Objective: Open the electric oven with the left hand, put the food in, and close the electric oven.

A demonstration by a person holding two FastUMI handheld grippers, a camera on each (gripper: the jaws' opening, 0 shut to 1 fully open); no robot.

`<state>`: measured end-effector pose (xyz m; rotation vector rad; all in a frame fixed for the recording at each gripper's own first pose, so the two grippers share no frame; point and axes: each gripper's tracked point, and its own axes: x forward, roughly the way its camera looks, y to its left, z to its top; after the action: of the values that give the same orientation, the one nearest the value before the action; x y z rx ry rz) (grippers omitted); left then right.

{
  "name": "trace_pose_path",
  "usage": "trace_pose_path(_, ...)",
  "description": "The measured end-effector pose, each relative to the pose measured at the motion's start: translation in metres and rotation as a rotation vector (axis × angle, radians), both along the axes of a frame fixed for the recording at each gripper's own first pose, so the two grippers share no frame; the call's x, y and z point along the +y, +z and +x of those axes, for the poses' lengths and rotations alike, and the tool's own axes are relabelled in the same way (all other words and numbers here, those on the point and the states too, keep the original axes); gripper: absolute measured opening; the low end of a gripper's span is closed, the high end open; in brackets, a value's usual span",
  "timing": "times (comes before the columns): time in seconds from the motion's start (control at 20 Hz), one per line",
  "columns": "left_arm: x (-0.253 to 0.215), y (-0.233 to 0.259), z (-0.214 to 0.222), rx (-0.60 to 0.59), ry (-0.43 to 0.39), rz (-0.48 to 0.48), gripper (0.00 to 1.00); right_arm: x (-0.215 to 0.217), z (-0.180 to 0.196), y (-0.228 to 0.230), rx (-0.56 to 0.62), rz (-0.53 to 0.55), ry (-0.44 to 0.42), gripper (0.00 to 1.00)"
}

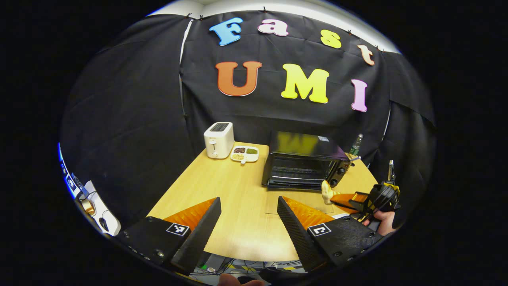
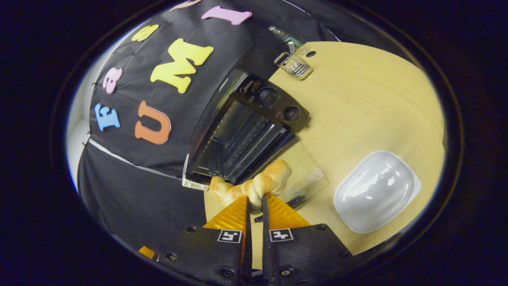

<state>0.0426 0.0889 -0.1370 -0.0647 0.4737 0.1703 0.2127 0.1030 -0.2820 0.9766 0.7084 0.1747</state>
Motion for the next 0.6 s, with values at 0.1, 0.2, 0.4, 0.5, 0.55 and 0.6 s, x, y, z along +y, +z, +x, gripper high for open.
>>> trace_pose_path(0.1, 0.014, -0.004, -0.009, 0.014, 0.034, 0.005, 0.93, 0.013, 0.027, -0.004, -0.004, 0.007, -0.024, 0.12)
trace_pose_path(0.2, 0.023, -0.011, -0.017, 0.038, 0.055, 0.001, 0.93, 0.021, 0.053, -0.007, -0.002, 0.020, -0.067, 0.10)
trace_pose_path(0.4, 0.035, -0.017, -0.032, 0.074, 0.070, 0.014, 0.93, 0.031, 0.099, -0.007, -0.032, 0.021, -0.148, 0.12)
trace_pose_path(0.5, 0.038, -0.016, -0.038, 0.088, 0.056, 0.039, 0.93, 0.036, 0.119, -0.004, -0.044, 0.059, -0.204, 0.12)
trace_pose_path(0.55, 0.041, -0.014, -0.040, 0.086, 0.048, 0.055, 0.93, 0.039, 0.128, -0.004, -0.047, 0.084, -0.230, 0.12)
trace_pose_path(0.6, 0.042, -0.013, -0.041, 0.089, 0.039, 0.066, 0.93, 0.040, 0.137, -0.004, -0.046, 0.101, -0.255, 0.14)
